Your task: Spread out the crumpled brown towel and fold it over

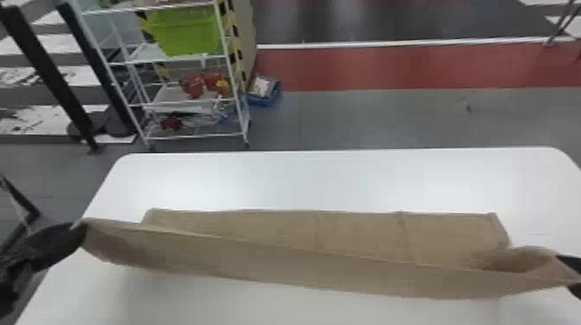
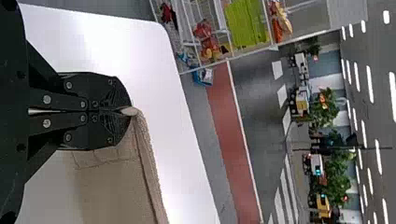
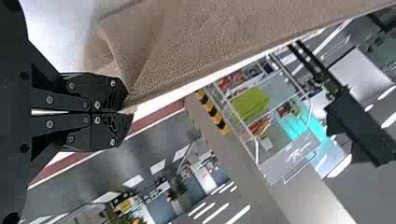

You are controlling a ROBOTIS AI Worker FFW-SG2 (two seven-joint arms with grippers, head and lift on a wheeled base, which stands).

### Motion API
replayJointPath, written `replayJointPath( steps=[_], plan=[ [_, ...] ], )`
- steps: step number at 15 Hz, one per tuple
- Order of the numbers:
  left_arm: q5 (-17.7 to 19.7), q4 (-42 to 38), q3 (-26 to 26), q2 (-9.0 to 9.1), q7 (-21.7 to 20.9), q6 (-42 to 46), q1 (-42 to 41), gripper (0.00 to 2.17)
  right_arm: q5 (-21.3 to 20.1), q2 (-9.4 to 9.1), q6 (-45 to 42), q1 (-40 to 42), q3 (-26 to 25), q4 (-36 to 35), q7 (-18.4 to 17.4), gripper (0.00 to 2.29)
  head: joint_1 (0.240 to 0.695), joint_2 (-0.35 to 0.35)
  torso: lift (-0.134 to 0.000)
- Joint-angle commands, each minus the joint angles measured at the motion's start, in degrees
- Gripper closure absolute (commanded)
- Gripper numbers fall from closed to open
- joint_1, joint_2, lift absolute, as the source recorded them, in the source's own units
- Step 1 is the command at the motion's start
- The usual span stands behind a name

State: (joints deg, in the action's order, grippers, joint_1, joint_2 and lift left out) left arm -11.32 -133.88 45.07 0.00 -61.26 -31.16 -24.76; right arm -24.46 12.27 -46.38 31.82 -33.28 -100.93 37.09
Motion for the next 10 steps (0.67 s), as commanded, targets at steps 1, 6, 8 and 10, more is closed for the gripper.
replayJointPath(
  steps=[1,6,8,10],
  plan=[
    [2.0,7.2,3.3,0.15,-2.3,15.0,-2.0,1.7,-1.3,1.0,-5.0,2.2,0.4,3.5,0.0,2.09,0.695,0.162,-0.122],
    [1.0,15.3,6.8,0.15,-11.4,33.8,-2.0,1.69,-3.9,1.09,-7.3,2.5,1.5,5.4,0.0,2.09,0.695,0.22,-0.122],
    [-1.9,17.7,8.4,0.15,-14.7,45.4,-1.9,1.66,-4.6,1.7,-8.3,3.5,1.2,5.5,0.0,2.09,0.695,0.228,-0.122],
    [-3.3,19.7,10.8,0.15,-17.2,51.2,-1.4,1.52,-4.6,2.14,-9.2,3.9,0.6,5.7,0.1,2.09,0.695,0.23,-0.122]
  ],
)
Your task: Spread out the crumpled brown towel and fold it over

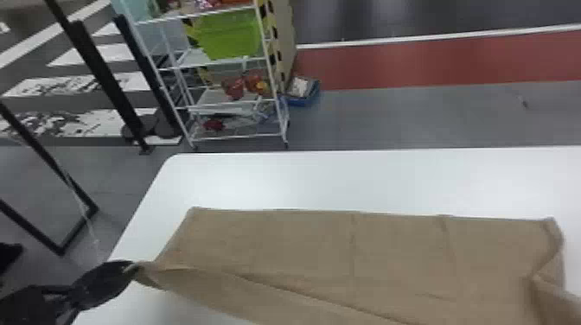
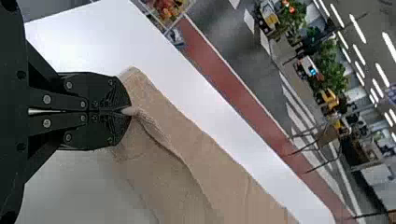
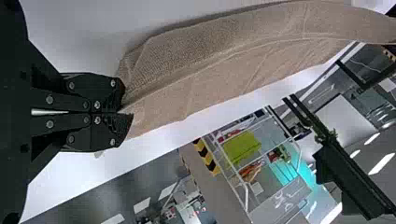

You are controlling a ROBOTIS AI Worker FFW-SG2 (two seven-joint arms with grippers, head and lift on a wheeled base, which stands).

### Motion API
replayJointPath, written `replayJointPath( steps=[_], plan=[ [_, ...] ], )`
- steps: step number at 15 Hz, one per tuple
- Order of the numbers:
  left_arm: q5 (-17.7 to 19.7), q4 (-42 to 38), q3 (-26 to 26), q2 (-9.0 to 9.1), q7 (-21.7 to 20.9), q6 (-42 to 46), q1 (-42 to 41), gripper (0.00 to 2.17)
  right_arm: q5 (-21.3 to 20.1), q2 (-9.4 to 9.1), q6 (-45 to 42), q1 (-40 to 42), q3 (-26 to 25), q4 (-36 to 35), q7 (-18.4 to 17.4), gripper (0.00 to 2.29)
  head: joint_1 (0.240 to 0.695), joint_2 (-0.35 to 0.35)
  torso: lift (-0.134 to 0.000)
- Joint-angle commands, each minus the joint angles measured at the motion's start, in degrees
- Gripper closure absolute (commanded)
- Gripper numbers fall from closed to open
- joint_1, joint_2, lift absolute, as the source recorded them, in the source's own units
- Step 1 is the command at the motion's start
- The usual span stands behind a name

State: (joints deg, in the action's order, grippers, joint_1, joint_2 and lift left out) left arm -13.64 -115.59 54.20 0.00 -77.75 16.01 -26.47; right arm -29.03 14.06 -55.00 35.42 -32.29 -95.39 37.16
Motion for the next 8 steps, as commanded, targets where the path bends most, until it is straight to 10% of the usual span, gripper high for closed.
replayJointPath(
  steps=[1,3,5,8],
  plan=[
    [-1.0,2.1,2.4,0.15,-1.4,4.4,0.3,1.52,-0.1,0.53,-0.8,0.8,-1.0,0.3,0.0,2.09,0.695,0.234,-0.122],
    [-3.1,2.8,2.8,0.15,-2.1,7.9,0.3,1.23,-0.1,0.53,-0.8,1.7,-2.4,0.4,-0.1,2.09,0.695,0.244,-0.122],
    [-6.8,2.7,2.8,0.15,-4.3,10.0,0.1,0.24,0.8,0.36,-0.6,2.6,-4.7,0.3,-0.1,2.09,0.695,0.232,-0.122],
    [-12.7,2.8,2.8,0.15,-6.2,10.9,0.1,0.06,1.4,-0.08,-1.1,4.4,-6.7,0.2,-0.1,2.09,0.695,0.193,-0.122]
  ],
)
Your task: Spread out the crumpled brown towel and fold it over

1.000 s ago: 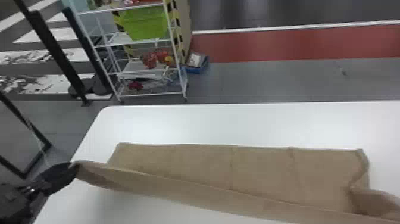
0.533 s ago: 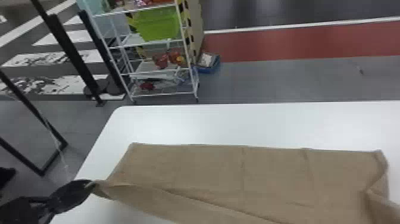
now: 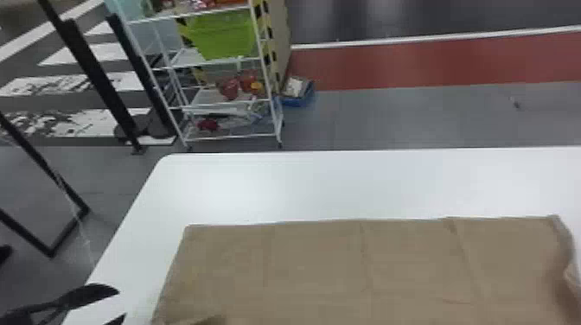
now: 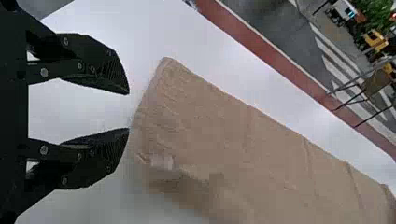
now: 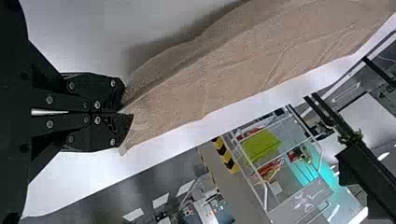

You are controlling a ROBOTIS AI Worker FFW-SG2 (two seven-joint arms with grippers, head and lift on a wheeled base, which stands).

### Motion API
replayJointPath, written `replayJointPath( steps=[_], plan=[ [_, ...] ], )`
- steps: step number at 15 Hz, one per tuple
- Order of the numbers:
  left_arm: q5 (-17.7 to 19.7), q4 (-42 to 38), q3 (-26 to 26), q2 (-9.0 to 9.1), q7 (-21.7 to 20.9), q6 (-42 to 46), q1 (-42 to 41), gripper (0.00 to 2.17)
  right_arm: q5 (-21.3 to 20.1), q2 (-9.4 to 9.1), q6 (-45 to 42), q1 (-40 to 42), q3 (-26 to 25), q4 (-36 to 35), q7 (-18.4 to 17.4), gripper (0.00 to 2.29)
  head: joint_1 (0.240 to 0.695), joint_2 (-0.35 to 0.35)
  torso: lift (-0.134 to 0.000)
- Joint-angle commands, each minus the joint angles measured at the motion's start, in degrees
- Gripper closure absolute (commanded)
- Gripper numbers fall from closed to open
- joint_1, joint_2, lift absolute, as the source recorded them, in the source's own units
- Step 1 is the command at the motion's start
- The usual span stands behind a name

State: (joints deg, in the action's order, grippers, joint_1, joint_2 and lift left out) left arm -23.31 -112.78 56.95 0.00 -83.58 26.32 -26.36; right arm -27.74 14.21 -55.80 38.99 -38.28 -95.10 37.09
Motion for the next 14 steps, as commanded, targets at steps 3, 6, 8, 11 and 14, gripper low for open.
replayJointPath(
  steps=[3,6,8,11,14],
  plan=[
    [-9.9,0.2,-0.2,0.15,1.0,1.5,0.0,0.06,0.1,-0.59,-0.3,2.2,-1.5,0.8,0.0,2.09,0.695,0.186,-0.122],
    [-9.5,0.6,-0.1,0.15,1.7,2.7,0.0,0.06,-0.4,-0.76,-0.3,2.8,-2.2,2.6,0.0,2.09,0.695,0.193,-0.122],
    [-9.4,0.1,-0.1,0.15,1.4,2.7,0.2,0.06,-0.8,-1.03,-0.3,2.8,-2.9,3.8,-0.1,2.09,0.695,0.183,-0.122],
    [-8.5,-0.2,-0.2,0.15,2.3,2.7,0.3,0.06,-1.5,-1.38,-0.3,3.2,-3.3,4.6,-0.1,2.09,0.695,0.162,-0.122],
    [-6.5,-1.2,-0.6,0.15,2.9,2.5,0.3,0.06,-2.1,-1.64,0.0,4.4,-3.8,4.8,0.1,1.31,0.695,0.15,-0.122]
  ],
)
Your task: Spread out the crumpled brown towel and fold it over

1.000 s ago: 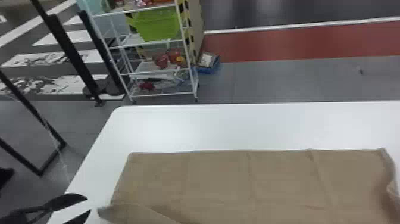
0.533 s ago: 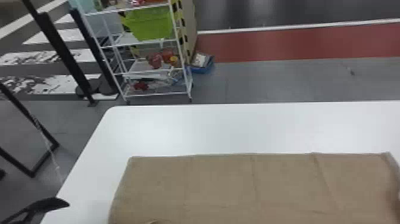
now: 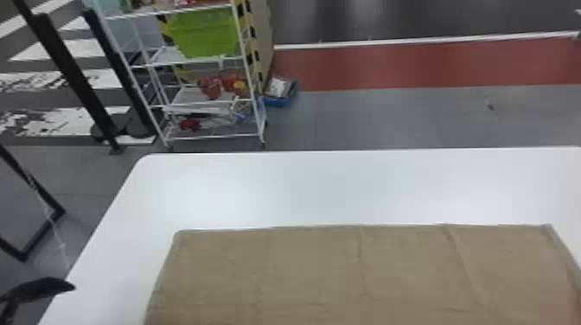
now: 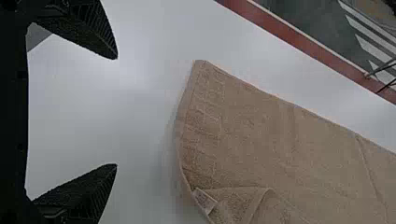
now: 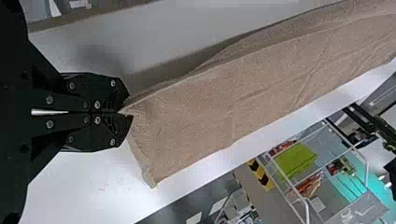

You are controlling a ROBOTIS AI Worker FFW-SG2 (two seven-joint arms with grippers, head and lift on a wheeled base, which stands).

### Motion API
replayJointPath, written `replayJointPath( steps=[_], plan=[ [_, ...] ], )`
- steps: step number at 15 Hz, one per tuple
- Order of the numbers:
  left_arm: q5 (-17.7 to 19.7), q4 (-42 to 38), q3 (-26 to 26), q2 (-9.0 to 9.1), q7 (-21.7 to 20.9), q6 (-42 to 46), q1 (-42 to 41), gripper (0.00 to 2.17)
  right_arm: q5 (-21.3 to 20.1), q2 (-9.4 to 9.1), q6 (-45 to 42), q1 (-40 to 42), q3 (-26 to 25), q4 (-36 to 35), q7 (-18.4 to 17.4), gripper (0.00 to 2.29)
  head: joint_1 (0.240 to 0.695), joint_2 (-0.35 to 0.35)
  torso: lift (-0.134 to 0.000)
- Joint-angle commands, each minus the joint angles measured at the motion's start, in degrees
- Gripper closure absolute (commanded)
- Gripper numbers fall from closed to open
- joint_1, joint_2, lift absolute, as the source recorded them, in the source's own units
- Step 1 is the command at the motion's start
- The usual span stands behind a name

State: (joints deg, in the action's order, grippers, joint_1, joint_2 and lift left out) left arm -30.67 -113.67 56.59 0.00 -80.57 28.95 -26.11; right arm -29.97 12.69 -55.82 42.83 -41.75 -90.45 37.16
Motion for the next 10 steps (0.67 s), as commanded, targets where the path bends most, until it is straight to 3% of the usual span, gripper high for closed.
replayJointPath(
  steps=[1,2,4,7,10],
  plan=[
    [1.0,-0.7,-0.2,0.15,-0.1,-0.3,0.0,0.06,0.5,-0.12,0.1,0.7,-0.6,0.1,0.1,0.68,0.695,0.145,-0.122],
    [1.1,-0.8,-0.3,0.15,-0.1,-0.4,0.0,0.06,0.4,-0.21,-0.1,0.9,-1.3,0.1,0.6,0.06,0.695,0.136,-0.122],
    [1.3,-1.3,-1.1,0.15,-0.1,-0.8,0.0,0.06,1.5,-0.3,-0.3,1.8,-2.5,-0.1,0.6,0.0,0.695,0.112,-0.122],
    [5.2,-3.4,-2.5,0.15,-0.2,-4.3,0.0,0.06,13.4,-1.44,0.9,1.9,-5.3,-2.7,10.2,0.02,0.695,0.072,-0.122],
    [8.9,-5.2,-6.0,0.15,0.1,-13.8,-0.1,0.06,15.9,-2.67,3.0,1.4,-6.0,-5.7,11.4,0.03,0.695,0.004,-0.122]
  ],
)
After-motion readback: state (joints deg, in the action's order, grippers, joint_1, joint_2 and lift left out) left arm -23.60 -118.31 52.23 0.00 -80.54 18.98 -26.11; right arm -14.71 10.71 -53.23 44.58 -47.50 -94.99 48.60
